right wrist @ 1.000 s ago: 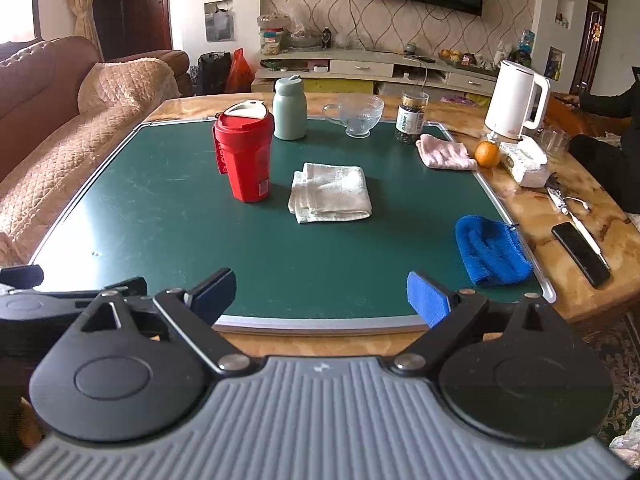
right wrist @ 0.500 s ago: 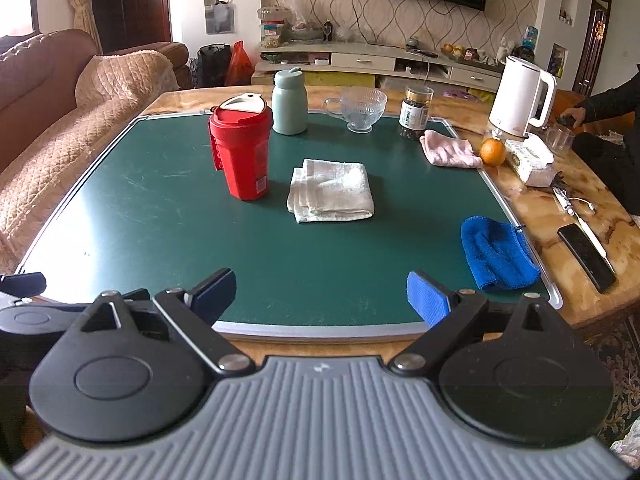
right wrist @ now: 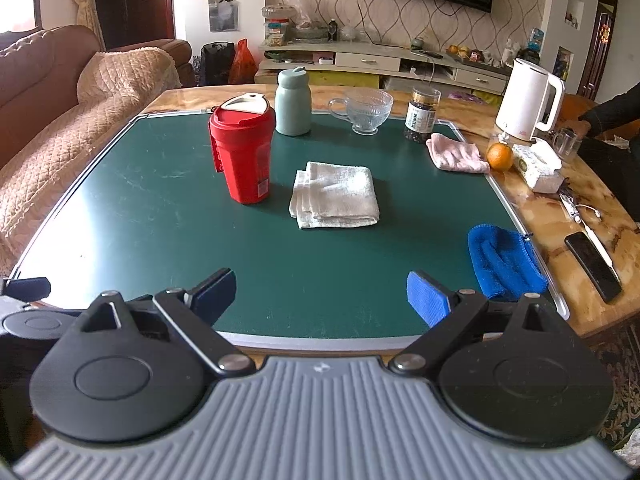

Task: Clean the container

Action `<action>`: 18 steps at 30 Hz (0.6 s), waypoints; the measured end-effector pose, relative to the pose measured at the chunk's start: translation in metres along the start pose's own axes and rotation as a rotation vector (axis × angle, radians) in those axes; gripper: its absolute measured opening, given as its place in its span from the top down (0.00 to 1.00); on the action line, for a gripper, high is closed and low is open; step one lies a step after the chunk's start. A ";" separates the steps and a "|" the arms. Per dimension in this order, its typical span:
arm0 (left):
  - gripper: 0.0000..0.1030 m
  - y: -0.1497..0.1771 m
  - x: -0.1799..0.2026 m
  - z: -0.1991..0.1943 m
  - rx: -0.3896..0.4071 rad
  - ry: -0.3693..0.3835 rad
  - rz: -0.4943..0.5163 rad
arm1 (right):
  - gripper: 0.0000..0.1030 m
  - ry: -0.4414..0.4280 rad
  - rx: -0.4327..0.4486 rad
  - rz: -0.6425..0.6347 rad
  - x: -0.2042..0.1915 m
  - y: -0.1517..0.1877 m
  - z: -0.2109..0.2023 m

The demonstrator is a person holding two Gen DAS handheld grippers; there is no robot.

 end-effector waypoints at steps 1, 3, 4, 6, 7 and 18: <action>0.00 0.001 0.002 0.000 -0.002 0.006 0.005 | 0.04 -0.007 -0.002 0.000 0.000 0.000 0.001; 0.00 0.002 0.007 0.001 -0.004 0.016 0.016 | 0.04 -0.016 -0.005 0.001 -0.002 0.001 0.002; 0.00 0.002 0.009 0.000 -0.002 0.016 0.023 | 0.04 -0.019 -0.006 0.000 -0.002 0.001 0.003; 0.00 0.002 0.010 0.000 0.000 0.015 0.026 | 0.04 -0.019 -0.005 -0.001 -0.003 0.001 0.003; 0.00 0.002 0.009 -0.001 0.001 0.015 0.025 | 0.04 -0.018 -0.005 0.000 -0.003 0.000 0.004; 0.00 0.003 0.005 -0.004 0.011 0.014 0.011 | 0.04 -0.010 0.001 0.008 0.000 -0.002 0.004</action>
Point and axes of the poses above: each gripper's, at about its wrist camera, not at the fingertips, and z roughly the way its jaws point, x to its right, y to its underside, the point moved 9 cm from there along z, roughly the way its jaws point, and after that the axes turned 1 degree about y, right-handed, at the moved point
